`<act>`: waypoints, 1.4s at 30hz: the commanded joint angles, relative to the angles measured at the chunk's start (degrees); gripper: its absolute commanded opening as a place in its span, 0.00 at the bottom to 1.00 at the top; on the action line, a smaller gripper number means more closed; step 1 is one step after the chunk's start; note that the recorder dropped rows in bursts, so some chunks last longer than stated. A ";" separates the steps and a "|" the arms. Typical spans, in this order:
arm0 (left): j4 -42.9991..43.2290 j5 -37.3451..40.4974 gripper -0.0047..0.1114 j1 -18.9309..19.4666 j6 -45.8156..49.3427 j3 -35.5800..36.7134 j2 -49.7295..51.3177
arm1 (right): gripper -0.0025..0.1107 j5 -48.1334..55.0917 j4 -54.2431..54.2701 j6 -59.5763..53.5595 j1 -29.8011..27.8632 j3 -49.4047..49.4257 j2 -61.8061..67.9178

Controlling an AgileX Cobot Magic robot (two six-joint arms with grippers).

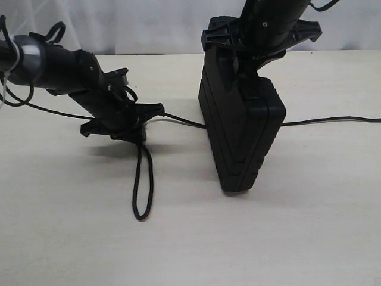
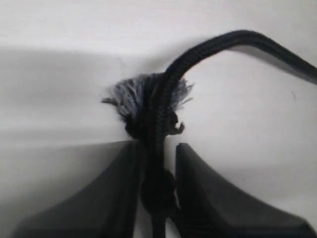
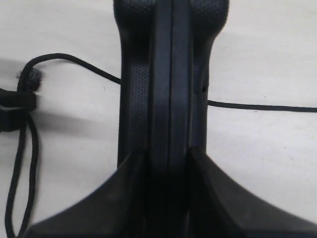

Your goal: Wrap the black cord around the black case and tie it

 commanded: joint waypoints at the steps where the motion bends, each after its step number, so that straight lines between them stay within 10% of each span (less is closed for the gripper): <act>1: -0.11 2.52 0.49 2.00 1.66 0.10 -0.15 | 0.06 1.18 -0.37 -1.14 0.06 -0.13 -0.47; 9: 1.05 13.53 0.56 3.48 35.84 -5.88 -4.04 | 0.06 1.18 -0.37 -1.14 0.06 -0.13 -0.47; 14: 8.15 28.54 0.43 0.81 85.02 -6.48 -6.95 | 0.06 1.18 -0.37 -1.14 0.06 -0.13 -0.47; 17: 16.84 24.50 0.40 -2.46 106.81 -6.50 -5.01 | 0.06 1.18 -0.37 -1.14 0.06 -0.13 -0.47; 33: 34.16 11.61 0.39 -7.19 109.59 -6.50 4.63 | 0.06 1.18 -0.37 -1.14 0.06 -0.13 -0.47; 42: 28.03 10.26 0.04 -6.91 87.89 -6.61 3.27 | 0.06 1.18 -0.37 -1.14 0.06 -0.13 -0.47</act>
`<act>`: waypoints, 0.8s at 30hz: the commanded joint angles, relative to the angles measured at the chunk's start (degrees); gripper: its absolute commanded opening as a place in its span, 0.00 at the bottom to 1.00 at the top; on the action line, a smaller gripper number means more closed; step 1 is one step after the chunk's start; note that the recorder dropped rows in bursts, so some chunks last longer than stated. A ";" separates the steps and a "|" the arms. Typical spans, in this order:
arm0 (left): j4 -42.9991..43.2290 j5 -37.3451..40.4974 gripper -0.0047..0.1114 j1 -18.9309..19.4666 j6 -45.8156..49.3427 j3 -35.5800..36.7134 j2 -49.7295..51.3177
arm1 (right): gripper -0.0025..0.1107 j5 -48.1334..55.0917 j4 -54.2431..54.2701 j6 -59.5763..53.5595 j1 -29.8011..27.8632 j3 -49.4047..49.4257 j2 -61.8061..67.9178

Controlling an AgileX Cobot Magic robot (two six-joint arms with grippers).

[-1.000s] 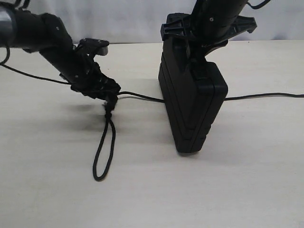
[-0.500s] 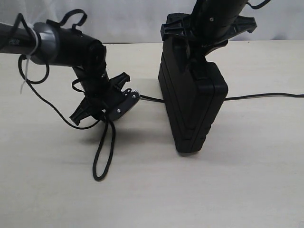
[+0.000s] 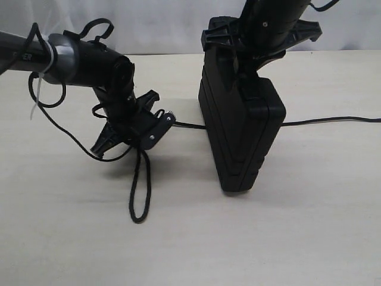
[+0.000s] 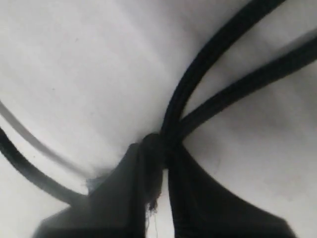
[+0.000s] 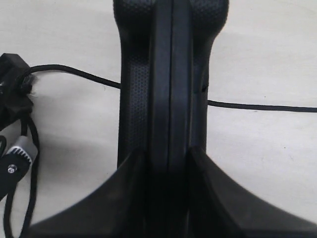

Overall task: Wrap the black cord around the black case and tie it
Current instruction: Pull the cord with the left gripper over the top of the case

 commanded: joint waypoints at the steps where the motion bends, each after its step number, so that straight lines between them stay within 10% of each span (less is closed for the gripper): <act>1: -2.07 -1.70 0.04 0.38 -17.20 0.33 0.05 | 0.06 1.18 -0.37 -1.14 0.06 -0.13 -0.47; 16: -45.72 0.12 0.04 16.12 -19.66 0.33 -5.68 | 0.06 1.18 -0.37 -1.14 0.06 -0.13 -0.47; 24: -55.31 5.40 0.04 18.96 -12.10 0.33 -5.68 | 0.06 1.18 -0.37 -1.14 0.06 -0.13 -0.47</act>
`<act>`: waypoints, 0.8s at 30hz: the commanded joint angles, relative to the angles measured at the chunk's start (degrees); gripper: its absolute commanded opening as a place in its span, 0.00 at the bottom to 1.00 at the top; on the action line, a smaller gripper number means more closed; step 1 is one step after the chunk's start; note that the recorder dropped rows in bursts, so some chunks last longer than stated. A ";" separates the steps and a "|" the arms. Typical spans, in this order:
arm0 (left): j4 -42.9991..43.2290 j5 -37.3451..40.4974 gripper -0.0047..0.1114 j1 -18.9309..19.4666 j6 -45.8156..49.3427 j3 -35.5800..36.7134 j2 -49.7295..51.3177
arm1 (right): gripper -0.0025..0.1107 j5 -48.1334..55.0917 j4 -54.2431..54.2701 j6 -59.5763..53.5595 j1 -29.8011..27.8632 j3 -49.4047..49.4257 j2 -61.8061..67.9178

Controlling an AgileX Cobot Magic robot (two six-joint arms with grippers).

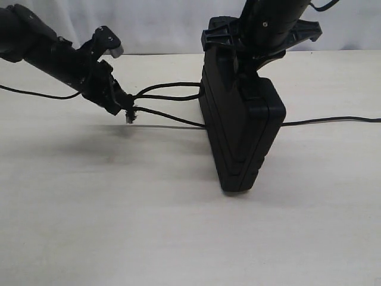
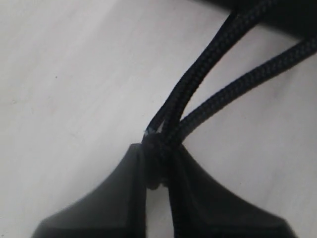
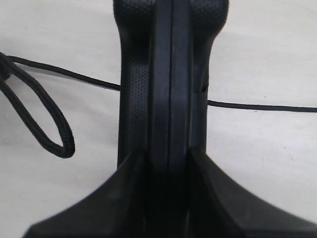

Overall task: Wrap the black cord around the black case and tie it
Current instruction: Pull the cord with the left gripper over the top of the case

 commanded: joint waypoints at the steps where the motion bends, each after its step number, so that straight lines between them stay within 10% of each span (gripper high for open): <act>1: -4.67 1.43 0.04 -0.01 3.23 0.13 -0.38 | 0.06 1.18 -0.37 -1.14 0.06 -0.13 -0.47; 18: -11.09 1.87 0.04 -3.38 8.94 0.13 -4.49 | 0.06 1.18 -0.37 -1.14 0.06 -0.13 -0.47; 24: 11.56 -16.66 0.04 -8.46 -16.78 0.13 -5.65 | 0.06 1.18 -0.37 -1.14 0.06 -0.13 -0.47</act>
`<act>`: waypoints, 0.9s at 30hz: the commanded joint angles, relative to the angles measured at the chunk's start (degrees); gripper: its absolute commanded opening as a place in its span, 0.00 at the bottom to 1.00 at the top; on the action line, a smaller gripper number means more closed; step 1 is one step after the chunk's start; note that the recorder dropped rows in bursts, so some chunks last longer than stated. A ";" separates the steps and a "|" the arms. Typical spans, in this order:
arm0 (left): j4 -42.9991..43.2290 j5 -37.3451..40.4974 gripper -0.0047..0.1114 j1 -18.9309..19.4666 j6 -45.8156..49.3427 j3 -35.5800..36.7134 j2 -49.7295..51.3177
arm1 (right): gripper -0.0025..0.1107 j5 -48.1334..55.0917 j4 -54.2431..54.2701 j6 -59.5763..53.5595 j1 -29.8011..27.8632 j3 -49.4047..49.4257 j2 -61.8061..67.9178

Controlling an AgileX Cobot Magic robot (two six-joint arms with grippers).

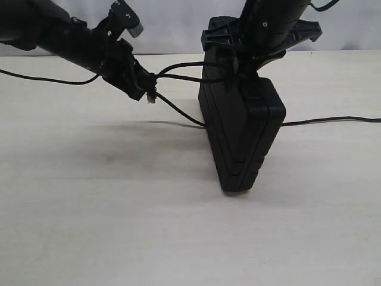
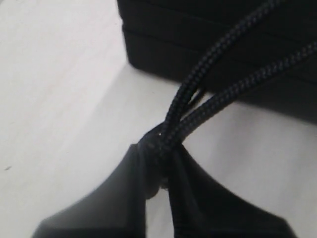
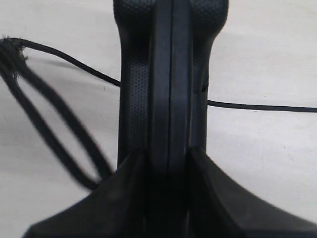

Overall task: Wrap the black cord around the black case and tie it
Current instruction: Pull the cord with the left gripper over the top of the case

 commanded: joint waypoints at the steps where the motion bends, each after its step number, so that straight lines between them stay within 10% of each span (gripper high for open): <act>1: 18.93 -11.24 0.04 -3.45 -20.81 0.05 -0.64 | 0.06 1.18 -0.37 -1.14 0.06 -0.13 -0.47; 27: 14.33 -16.37 0.04 -10.62 -25.36 0.05 -0.78 | 0.06 1.18 -0.37 -1.14 0.06 -0.13 -0.47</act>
